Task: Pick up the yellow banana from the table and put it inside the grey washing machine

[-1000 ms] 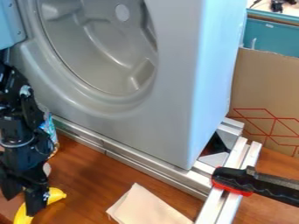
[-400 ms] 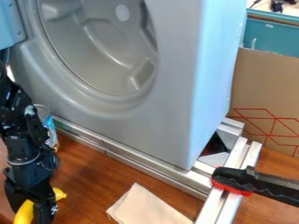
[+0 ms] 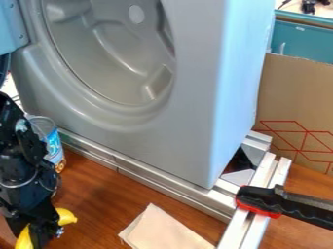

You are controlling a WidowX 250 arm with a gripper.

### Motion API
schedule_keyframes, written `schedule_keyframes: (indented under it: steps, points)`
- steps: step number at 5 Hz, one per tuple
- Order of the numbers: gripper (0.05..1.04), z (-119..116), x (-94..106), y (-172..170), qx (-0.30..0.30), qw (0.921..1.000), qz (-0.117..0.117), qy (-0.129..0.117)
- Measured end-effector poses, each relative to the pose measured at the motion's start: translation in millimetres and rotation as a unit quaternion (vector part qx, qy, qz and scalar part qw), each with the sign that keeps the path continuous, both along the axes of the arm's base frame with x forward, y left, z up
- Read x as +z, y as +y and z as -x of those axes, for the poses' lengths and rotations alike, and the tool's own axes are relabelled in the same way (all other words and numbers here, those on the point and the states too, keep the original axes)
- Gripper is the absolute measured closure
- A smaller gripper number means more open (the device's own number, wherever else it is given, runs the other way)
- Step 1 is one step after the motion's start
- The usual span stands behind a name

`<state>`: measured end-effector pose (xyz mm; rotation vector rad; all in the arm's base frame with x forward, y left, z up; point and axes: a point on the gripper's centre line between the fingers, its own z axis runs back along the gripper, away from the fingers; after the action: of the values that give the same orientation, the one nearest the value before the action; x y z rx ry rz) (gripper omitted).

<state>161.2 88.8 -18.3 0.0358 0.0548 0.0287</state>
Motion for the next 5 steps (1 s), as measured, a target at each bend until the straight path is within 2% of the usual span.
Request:
schedule_keyframes:
  steps: [1,2,3,4,5]
  points:
    - [0.551,-6,16.2,-4,0.014,0.9992,-0.007,-0.037]
    - [0.551,-18,45.0,-22,0.003,0.995,-0.004,-0.1]
    - [0.551,-29,74.1,-36,0.004,0.9863,0.029,-0.162]
    - [0.551,-44,91.7,-46,0.0,0.9784,0.067,-0.196]
    - [0.551,-57,112.9,-38,0.017,0.9712,0.086,-0.222]
